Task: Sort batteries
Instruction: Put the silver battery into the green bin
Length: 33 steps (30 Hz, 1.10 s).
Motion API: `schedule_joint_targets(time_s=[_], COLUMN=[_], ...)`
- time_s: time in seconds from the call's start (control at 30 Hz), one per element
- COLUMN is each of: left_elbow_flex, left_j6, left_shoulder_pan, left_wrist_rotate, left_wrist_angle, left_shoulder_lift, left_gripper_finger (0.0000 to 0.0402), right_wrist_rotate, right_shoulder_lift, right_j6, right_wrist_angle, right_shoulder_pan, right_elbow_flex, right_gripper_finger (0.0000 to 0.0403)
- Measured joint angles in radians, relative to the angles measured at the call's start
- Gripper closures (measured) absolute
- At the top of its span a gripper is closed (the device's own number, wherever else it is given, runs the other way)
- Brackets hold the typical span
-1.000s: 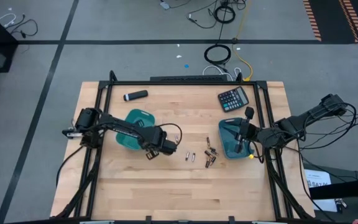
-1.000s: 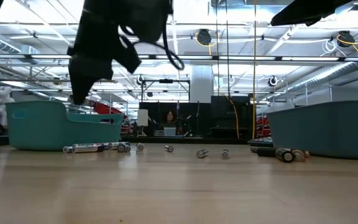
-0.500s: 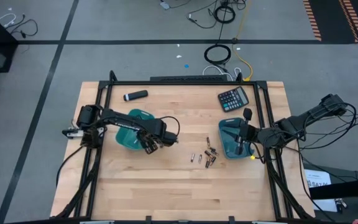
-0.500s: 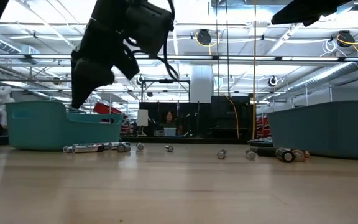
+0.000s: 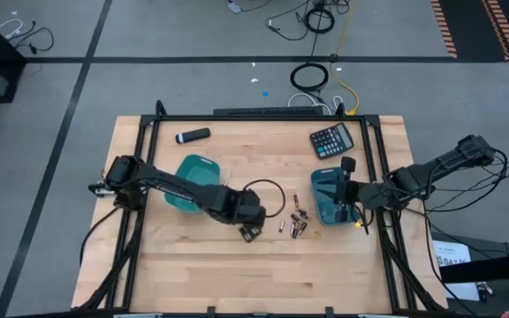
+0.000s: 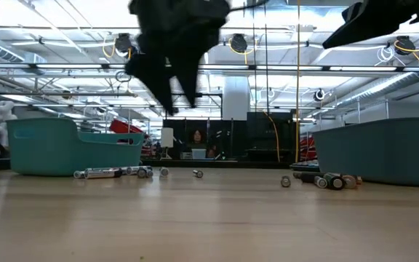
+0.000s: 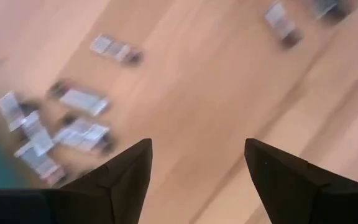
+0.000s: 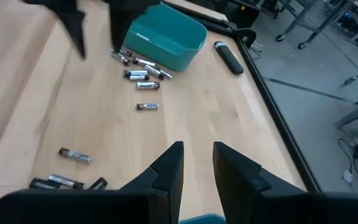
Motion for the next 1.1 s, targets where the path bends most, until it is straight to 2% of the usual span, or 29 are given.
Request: schedule_joint_targets(time_s=[0.17,0.33,0.47,0.63,0.77,0.9,1.1], left_elbow_flex=[0.001,0.039,0.127,0.263,0.317,0.320,0.305], left_j6=[-0.024,-0.054,-0.037,-0.016,-0.034,-0.047,-0.046], left_shoulder_pan=[-0.005,0.012,0.022,0.013,0.028,0.084,0.189], left_wrist_rotate=[0.004,0.016,0.010,-0.044,-0.077,-0.074,0.022], left_wrist_angle=[0.258,0.303,0.215,-0.102,-0.325,-0.327,-0.246], left_shoulder_lift=[0.079,0.194,0.264,0.294,0.293,0.288,0.288], left_gripper_finger=[0.0147,0.0155,0.0155,0.0155,0.0156,0.0156,0.0156], right_wrist_rotate=[0.001,0.002,0.003,0.003,0.004,0.003,0.002], right_shoulder_lift=[0.000,0.000,0.000,0.000,0.000,0.000,0.000], right_j6=[-0.003,0.000,0.000,-0.005,-0.009,-0.011,-0.010], right_wrist_angle=[0.016,0.019,0.018,0.014,0.023,0.054,0.070], right_shoulder_pan=[-0.014,-0.014,-0.014,-0.014,-0.014,-0.014,-0.014], right_elbow_flex=[0.000,0.000,0.000,0.000,0.000,0.000,0.000], right_gripper_finger=[0.0325,0.0325,0.0325,0.0325,0.0325,0.0325,0.0325])
